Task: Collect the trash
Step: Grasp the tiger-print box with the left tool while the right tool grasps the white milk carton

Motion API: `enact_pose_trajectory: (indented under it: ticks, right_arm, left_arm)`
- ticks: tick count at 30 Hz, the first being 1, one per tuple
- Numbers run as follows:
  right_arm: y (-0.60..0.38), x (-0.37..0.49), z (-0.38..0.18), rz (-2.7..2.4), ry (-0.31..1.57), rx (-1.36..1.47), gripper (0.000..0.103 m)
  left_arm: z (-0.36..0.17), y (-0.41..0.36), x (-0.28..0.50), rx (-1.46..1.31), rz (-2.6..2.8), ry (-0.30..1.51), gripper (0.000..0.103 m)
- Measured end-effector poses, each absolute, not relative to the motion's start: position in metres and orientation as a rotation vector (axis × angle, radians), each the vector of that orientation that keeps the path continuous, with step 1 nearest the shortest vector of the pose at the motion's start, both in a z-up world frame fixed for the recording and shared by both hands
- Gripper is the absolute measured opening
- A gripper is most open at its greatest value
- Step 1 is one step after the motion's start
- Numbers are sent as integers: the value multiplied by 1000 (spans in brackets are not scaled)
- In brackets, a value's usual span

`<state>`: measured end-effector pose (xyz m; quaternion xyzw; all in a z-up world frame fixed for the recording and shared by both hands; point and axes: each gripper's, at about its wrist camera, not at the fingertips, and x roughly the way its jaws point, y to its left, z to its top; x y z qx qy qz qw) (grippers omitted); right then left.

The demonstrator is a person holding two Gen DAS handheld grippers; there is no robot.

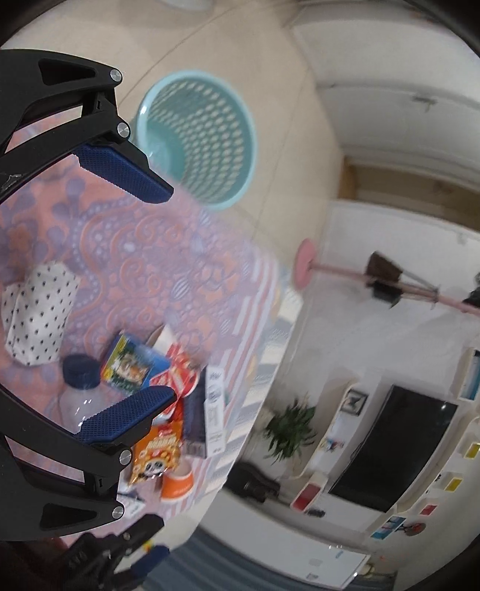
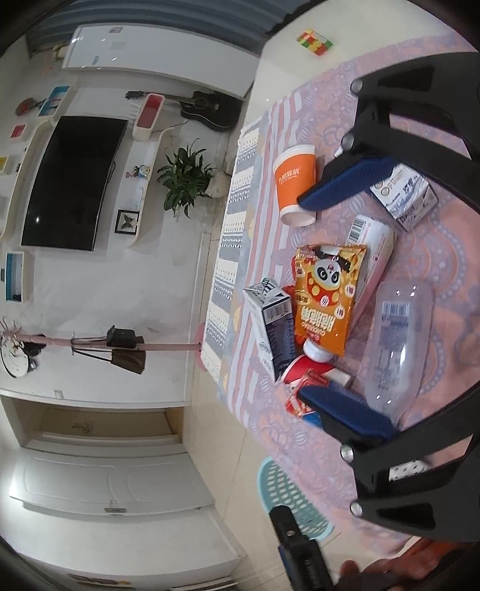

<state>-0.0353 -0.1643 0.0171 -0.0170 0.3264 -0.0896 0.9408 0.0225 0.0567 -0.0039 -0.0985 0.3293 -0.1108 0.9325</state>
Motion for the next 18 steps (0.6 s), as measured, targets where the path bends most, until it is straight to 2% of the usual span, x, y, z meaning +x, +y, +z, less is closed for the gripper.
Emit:
enact_pose_trajectory:
  ticks: [7, 10, 15, 18]
  right_arm:
    - [-194, -41, 16, -229, 635, -17, 72]
    - [-217, -43, 14, -267, 649, 19, 72]
    - [-265, -51, -3, -348, 707, 132, 72]
    - [-279, -52, -17, -377, 748, 179, 73]
  left_arm:
    - [-12, 3, 43, -128, -461, 803, 94]
    - [-31, -18, 60, -100, -519, 887, 93]
    - [-65, -41, 90, -40, -542, 990, 82]
    - [-82, -43, 99, -44, -567, 1034, 79]
